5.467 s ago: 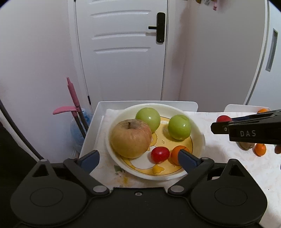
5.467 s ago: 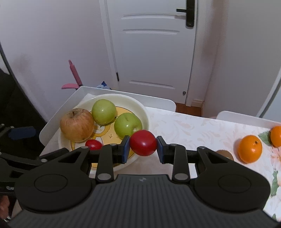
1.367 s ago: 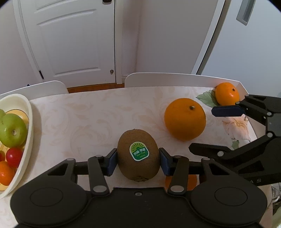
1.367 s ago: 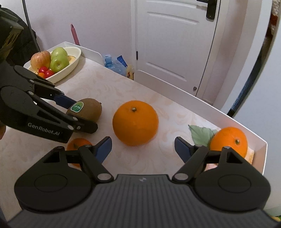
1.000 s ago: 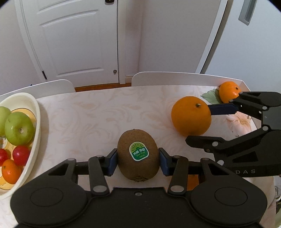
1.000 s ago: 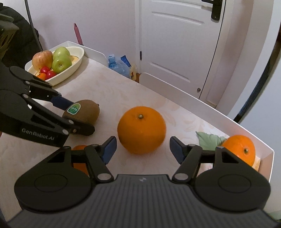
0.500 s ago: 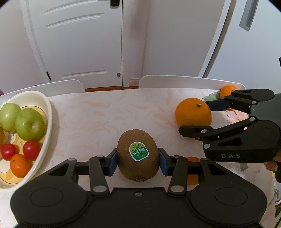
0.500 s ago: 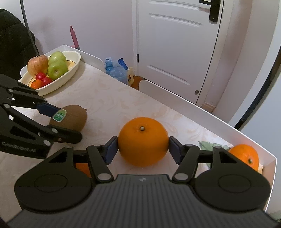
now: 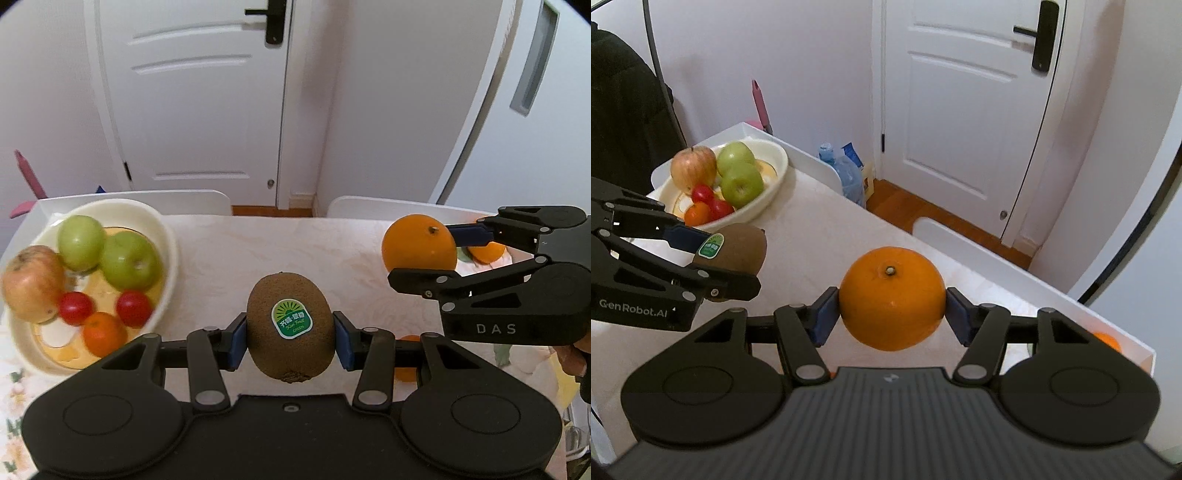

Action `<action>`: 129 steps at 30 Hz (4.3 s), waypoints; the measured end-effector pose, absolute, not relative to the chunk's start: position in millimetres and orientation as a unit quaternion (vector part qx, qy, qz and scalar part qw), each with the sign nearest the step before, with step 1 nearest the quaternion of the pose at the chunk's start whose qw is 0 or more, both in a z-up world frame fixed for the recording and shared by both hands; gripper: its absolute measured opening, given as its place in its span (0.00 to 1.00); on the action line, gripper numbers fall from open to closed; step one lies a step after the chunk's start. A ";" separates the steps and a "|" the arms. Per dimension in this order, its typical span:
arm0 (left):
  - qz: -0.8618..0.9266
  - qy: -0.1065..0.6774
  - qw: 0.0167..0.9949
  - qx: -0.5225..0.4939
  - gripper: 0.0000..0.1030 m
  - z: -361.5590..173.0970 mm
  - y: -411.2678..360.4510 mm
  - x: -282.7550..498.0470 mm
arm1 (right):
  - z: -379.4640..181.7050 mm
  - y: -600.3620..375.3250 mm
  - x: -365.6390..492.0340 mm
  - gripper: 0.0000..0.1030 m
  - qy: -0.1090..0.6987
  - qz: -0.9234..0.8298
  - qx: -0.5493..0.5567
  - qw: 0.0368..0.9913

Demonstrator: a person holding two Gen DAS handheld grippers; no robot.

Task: Organize fruits
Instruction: 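Carry the kiwi into the bowl and release it while the right tool carries the orange, then lower the large orange into the bowl and open the right tool, then grasp a tangerine with the left tool while the right tool grasps another tangerine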

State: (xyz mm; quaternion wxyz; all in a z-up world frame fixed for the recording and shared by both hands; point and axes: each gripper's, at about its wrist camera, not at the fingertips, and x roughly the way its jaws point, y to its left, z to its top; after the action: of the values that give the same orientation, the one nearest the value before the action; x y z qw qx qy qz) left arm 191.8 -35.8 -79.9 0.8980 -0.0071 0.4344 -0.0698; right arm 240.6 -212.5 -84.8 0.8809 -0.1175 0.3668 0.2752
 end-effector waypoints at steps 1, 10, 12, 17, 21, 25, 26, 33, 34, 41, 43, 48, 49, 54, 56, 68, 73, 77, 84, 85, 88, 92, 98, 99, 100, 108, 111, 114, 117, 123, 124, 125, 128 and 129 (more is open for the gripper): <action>-0.068 0.431 0.900 -0.008 0.49 -76.1 -31.9 188.9 | -79.8 -209.3 238.2 0.74 0.365 0.277 -0.113 0.882; -0.056 0.394 0.917 -0.014 0.49 -39.0 7.8 162.7 | -38.3 -166.4 216.5 0.74 0.344 0.277 -0.093 0.892; -0.054 0.389 0.919 -0.013 0.49 -33.0 18.1 159.3 | -32.1 -155.4 212.5 0.74 0.340 0.276 -0.091 0.894; -0.053 0.382 0.923 -0.003 0.49 -23.4 48.0 153.7 | -21.1 -123.2 204.0 0.74 0.339 0.267 -0.075 0.899; -0.057 0.379 0.924 0.006 0.49 -22.4 73.6 154.3 | -18.1 -99.3 200.1 0.74 0.341 0.259 -0.066 0.901; -0.064 0.376 0.924 0.025 0.49 -28.7 95.5 157.8 | -20.2 -76.4 198.4 0.74 0.344 0.248 -0.059 0.904; -0.067 0.376 0.924 0.029 0.49 -31.9 100.4 159.2 | -21.8 -70.6 198.3 0.74 0.346 0.244 -0.057 0.904; -0.096 0.374 0.920 0.063 0.49 -58.4 126.9 168.8 | -35.7 -40.6 199.5 0.74 0.361 0.220 -0.047 0.905; -0.103 0.373 0.919 0.069 0.49 -62.8 129.0 170.5 | -38.0 -37.2 198.4 0.74 0.363 0.215 -0.047 0.905; -0.135 0.365 0.914 0.109 0.49 -86.4 132.0 179.8 | -49.8 -25.9 202.7 0.74 0.377 0.191 -0.041 0.905; -0.139 0.361 0.914 0.122 0.50 -90.8 129.7 180.7 | -52.3 -24.2 205.0 0.74 0.380 0.187 -0.042 0.905; -0.144 0.356 0.913 0.142 0.50 -98.5 126.5 181.5 | -55.7 -21.4 211.0 0.74 0.384 0.181 -0.041 0.904; -0.146 0.357 0.912 0.143 0.50 -99.6 126.2 181.7 | -55.7 -21.2 213.0 0.74 0.385 0.180 -0.040 0.904; -0.142 0.345 0.916 0.149 0.68 -98.3 125.5 179.0 | -54.6 -21.0 221.5 0.74 0.386 0.181 -0.037 0.904; -0.143 0.336 0.919 0.146 0.80 -94.0 126.0 176.5 | -53.8 -20.6 226.4 0.74 0.386 0.182 -0.037 0.903; -0.126 0.352 0.925 0.060 0.90 -68.3 155.0 189.4 | -52.2 -4.6 264.9 0.74 0.382 0.213 -0.043 0.898; -0.115 0.353 0.927 0.049 0.90 -63.1 161.1 191.1 | -60.5 6.0 290.0 0.74 0.382 0.225 -0.053 0.895; -0.111 0.358 0.926 0.042 0.91 -63.0 163.8 192.7 | -71.6 15.1 308.9 0.74 0.383 0.232 -0.054 0.893; -0.107 0.368 0.923 0.035 0.91 -66.4 170.1 196.5 | -89.7 24.3 326.7 0.74 0.387 0.242 -0.048 0.888; -0.107 0.370 0.922 0.033 0.91 -66.8 171.0 197.5 | -90.7 25.7 326.8 0.74 0.387 0.244 -0.048 0.888; -0.106 0.372 0.922 0.030 0.91 -67.3 172.6 199.6 | -93.8 26.8 327.3 0.76 0.389 0.248 -0.046 0.886; -0.103 0.376 0.920 0.026 0.92 -67.9 173.3 201.5 | -87.7 19.6 319.1 1.00 0.362 0.241 -0.032 0.900; -0.100 0.380 0.919 0.027 0.92 -66.5 172.9 200.2 | -80.3 11.3 311.8 1.00 0.365 0.232 -0.029 0.901; -0.099 0.381 0.919 0.025 0.92 -65.6 172.9 200.3 | -78.3 9.8 308.9 1.00 0.364 0.229 -0.029 0.902; -0.098 0.381 0.919 0.023 0.92 -64.7 172.9 199.9 | -75.3 7.8 305.1 1.00 0.362 0.228 -0.028 0.904; -0.094 0.373 0.923 0.022 0.92 -49.0 167.7 192.1 | -46.2 -7.6 272.4 1.00 0.348 0.213 -0.025 0.913; -0.096 0.367 0.925 0.021 0.92 -40.7 163.9 183.8 | -34.6 -17.1 255.7 1.00 0.344 0.205 -0.022 0.916; -0.097 0.360 0.928 0.024 0.92 -32.9 159.1 175.4 | -22.8 -30.1 235.7 1.00 0.338 0.195 -0.021 0.920; -0.098 0.354 0.930 0.026 0.92 -25.3 151.6 166.1 | -12.1 -44.9 216.3 1.00 0.334 0.184 -0.017 0.924; -0.097 0.341 0.935 0.026 0.92 -10.0 127.6 143.6 | 7.2 -86.5 177.2 1.00 0.325 0.169 -0.005 0.930; -0.094 0.341 0.935 0.026 0.92 -7.5 121.6 139.2 | 9.4 -93.1 171.8 1.00 0.325 0.169 -0.003 0.930; -0.092 0.340 0.935 0.027 0.92 -5.1 114.9 134.8 | 12.1 -101.8 165.6 1.00 0.324 0.169 -0.002 0.931; -0.090 0.337 0.937 0.028 0.92 1.3 93.8 122.7 | 17.3 -127.1 150.5 1.00 0.322 0.165 -0.007 0.932; -0.089 0.337 0.937 0.028 0.93 2.6 86.9 120.1 | 18.3 -137.1 145.9 1.00 0.323 0.163 -0.008 0.932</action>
State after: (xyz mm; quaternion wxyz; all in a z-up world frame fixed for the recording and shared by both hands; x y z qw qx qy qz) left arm 120.1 86.9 2.6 0.9371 0.0280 0.3365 -0.0887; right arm 145.9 -137.1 18.3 0.9323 -0.0080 0.3227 0.1631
